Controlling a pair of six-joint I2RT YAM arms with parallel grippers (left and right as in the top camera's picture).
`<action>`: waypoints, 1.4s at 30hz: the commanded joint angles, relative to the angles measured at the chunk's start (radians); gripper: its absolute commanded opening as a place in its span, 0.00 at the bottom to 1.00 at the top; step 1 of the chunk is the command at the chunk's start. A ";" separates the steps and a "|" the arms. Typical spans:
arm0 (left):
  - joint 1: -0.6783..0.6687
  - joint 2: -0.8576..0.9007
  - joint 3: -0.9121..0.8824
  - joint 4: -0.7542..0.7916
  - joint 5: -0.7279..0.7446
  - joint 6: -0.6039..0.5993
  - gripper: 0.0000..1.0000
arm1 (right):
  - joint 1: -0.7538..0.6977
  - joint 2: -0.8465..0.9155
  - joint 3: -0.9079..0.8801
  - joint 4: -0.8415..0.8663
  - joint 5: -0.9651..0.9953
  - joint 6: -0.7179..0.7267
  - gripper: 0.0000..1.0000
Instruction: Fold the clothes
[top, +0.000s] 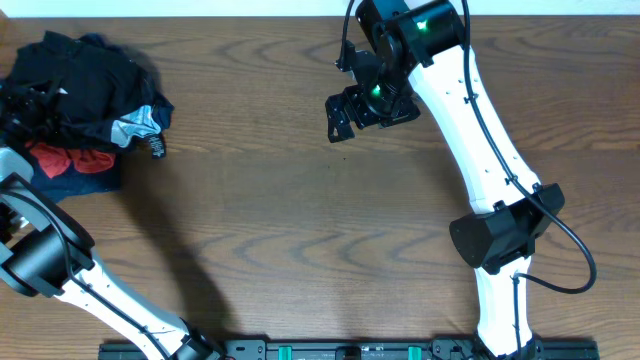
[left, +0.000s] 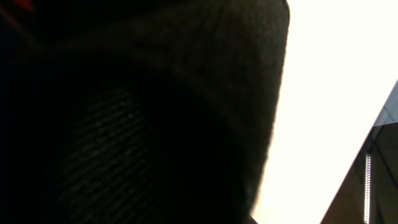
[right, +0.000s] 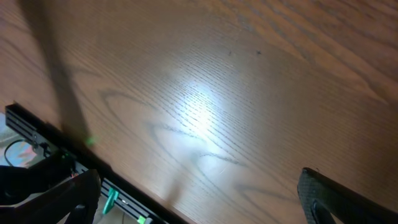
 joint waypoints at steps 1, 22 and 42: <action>0.000 0.013 0.010 -0.014 0.021 -0.061 0.36 | 0.007 -0.019 -0.005 -0.002 -0.014 0.011 0.99; 0.154 0.005 0.010 -0.471 -0.130 0.080 0.98 | 0.007 -0.019 -0.005 -0.002 -0.014 0.011 0.99; 0.060 -0.370 0.011 -0.521 -0.488 0.146 0.98 | 0.008 -0.019 -0.005 -0.002 -0.015 0.011 0.99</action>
